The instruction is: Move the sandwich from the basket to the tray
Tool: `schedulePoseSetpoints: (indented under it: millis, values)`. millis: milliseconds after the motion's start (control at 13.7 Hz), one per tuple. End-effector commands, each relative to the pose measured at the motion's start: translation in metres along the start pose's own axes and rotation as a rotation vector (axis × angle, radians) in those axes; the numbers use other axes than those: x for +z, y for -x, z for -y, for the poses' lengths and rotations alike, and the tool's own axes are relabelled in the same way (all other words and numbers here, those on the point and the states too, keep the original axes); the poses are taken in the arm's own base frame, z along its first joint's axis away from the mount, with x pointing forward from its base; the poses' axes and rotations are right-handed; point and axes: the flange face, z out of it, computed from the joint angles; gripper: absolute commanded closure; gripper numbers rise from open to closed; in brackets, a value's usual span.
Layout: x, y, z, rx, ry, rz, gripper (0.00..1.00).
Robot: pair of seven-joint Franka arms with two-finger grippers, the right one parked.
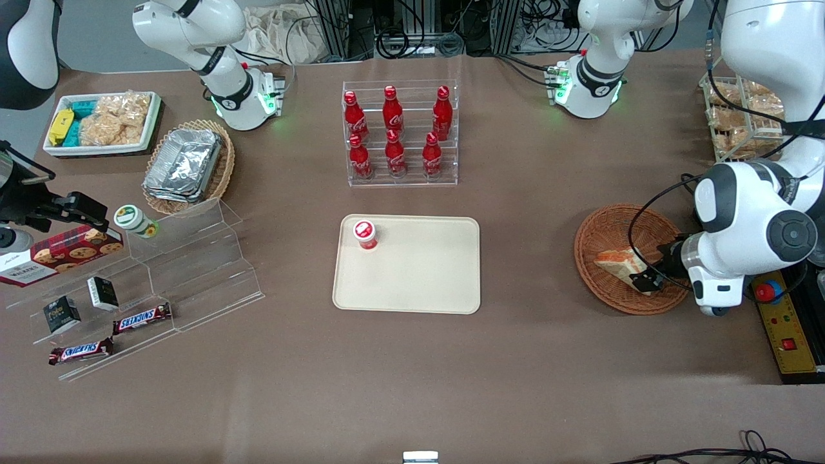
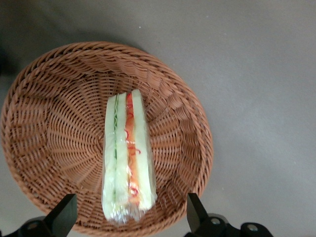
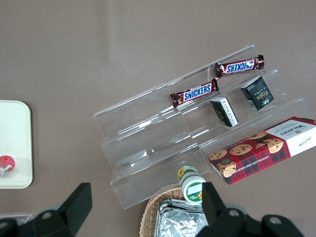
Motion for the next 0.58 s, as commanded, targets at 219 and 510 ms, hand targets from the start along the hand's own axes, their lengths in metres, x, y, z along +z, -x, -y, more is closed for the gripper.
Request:
schedulePoseSetpoints:
  millis: [219, 510]
  values:
    - [0.040, 0.011, 0.015, -0.029, 0.011, 0.003, 0.00]
    - [0.055, 0.012, 0.016, -0.030, -0.005, 0.022, 0.00]
